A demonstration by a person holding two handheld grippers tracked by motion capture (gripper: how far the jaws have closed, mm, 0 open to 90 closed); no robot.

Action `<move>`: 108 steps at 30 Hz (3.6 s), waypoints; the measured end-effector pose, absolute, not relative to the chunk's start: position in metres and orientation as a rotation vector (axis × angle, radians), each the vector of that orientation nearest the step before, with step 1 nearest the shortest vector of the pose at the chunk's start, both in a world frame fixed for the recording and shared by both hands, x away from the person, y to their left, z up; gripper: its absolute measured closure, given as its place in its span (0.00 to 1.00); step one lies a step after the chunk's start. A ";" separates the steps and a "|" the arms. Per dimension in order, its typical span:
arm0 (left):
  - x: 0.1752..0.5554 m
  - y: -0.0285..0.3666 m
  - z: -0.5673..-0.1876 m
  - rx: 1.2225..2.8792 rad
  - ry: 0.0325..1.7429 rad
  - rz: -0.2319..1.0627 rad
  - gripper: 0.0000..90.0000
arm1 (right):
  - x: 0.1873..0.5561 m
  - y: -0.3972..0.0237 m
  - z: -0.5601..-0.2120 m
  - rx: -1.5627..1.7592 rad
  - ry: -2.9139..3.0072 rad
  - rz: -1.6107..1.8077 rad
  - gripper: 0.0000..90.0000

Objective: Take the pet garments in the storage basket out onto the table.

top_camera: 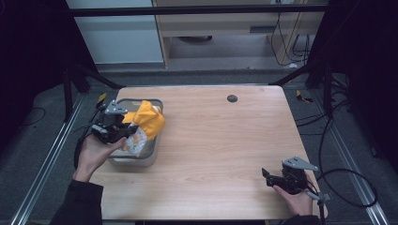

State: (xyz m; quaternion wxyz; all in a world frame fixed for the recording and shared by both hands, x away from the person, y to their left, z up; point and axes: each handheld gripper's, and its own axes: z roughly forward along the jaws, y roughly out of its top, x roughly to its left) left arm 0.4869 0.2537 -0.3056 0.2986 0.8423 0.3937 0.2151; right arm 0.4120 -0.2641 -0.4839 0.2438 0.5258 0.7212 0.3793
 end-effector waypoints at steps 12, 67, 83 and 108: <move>0.474 0.229 -0.299 2.271 0.945 0.539 0.88 | 0.412 -0.265 -0.484 1.435 1.968 1.038 0.17; 0.459 0.127 -0.337 2.353 0.660 0.384 0.88 | 0.411 -0.265 -0.484 1.421 1.968 1.032 0.17; 0.464 0.102 -0.366 2.418 0.621 0.319 0.88 | 0.411 -0.267 -0.484 1.423 1.961 1.029 0.17; 0.462 0.077 -0.409 2.471 0.577 0.250 0.88 | 0.410 -0.269 -0.484 1.425 1.955 1.028 0.17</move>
